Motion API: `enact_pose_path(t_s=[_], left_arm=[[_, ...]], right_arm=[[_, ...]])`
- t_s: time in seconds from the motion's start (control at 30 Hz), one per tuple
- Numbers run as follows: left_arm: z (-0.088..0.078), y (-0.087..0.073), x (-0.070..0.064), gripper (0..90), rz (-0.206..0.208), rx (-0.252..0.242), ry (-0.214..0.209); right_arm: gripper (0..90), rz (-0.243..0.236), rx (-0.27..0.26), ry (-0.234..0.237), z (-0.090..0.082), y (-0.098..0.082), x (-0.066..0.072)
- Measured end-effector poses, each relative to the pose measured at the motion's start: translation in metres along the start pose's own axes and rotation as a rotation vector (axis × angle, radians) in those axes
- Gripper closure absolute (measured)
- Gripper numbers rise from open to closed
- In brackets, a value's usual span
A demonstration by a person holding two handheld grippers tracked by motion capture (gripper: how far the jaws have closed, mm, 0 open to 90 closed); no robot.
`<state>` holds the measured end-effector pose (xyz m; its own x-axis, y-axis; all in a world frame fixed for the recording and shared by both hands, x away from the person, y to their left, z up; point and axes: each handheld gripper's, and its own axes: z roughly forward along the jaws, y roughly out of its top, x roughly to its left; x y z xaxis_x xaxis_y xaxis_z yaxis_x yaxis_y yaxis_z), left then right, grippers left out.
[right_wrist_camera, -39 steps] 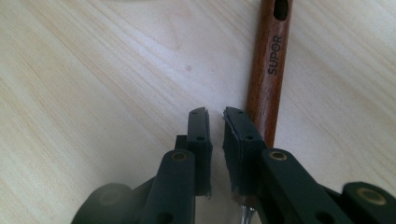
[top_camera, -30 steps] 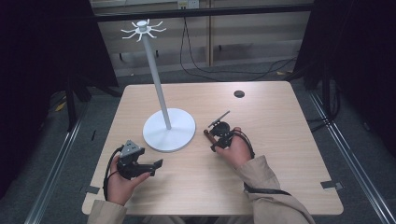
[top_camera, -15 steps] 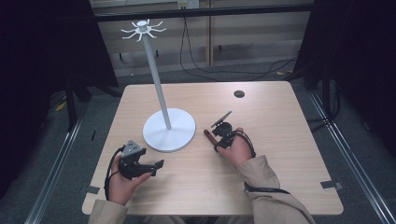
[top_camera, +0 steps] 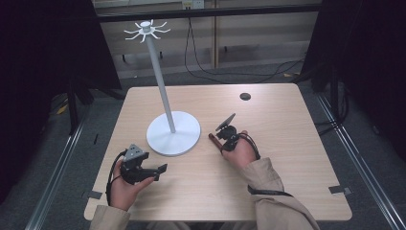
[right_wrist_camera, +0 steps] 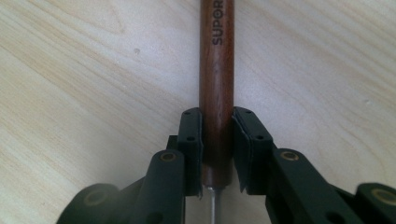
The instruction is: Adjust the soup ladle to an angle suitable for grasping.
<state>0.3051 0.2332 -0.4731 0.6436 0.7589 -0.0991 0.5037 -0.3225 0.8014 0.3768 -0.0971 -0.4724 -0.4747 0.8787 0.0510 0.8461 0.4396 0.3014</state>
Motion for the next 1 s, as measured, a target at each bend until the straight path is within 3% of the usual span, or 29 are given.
enact_pose_path(t_s=[0.03, 0.13, 0.27, 0.3, 0.37, 0.4, 0.53, 0.6, 0.67, 1.0], left_arm=[[-0.001, 0.0, 0.0, 10.9, 0.008, 0.003, -0.001], [-0.002, 0.001, 0.001, 10.9, 0.008, -0.002, 0.0], [-0.002, 0.001, 0.001, 10.9, 0.006, -0.002, 0.001], [-0.001, 0.001, -0.001, 10.9, 0.004, -0.007, -0.002], [-0.001, 0.002, -0.002, 10.9, 0.005, -0.008, -0.001], [0.0, 0.002, -0.003, 10.9, 0.014, -0.003, -0.004], [0.001, 0.003, -0.005, 10.9, 0.02, -0.001, -0.009], [0.002, 0.003, -0.006, 10.9, 0.023, -0.001, -0.011], [0.002, 0.004, -0.007, 10.9, 0.025, -0.002, -0.017], [0.001, 0.004, -0.008, 10.9, 0.026, -0.005, -0.014]], right_arm=[[74.8, 0.0, 0.0, 0.0, 0.0, 0.0, 0.0], [74.9, 0.033, -0.07, 0.005, -0.002, -0.006, -0.006], [75.0, 0.048, -0.133, 0.046, -0.011, -0.009, -0.011], [75.0, 0.06, -0.178, 0.064, -0.021, -0.011, -0.015], [75.1, 0.068, -0.204, 0.073, -0.026, -0.011, -0.017], [75.2, 0.086, -0.259, 0.092, -0.036, -0.013, -0.021], [75.3, 0.106, -0.363, 0.114, -0.052, -0.018, -0.026], [75.3, 0.103, -0.382, 0.118, -0.055, -0.02, -0.027], [75.3, 0.099, -0.463, 0.13, -0.065, -0.024, -0.027], [75.4, 0.048, -0.613, 0.136, -0.082, -0.035, -0.017]])
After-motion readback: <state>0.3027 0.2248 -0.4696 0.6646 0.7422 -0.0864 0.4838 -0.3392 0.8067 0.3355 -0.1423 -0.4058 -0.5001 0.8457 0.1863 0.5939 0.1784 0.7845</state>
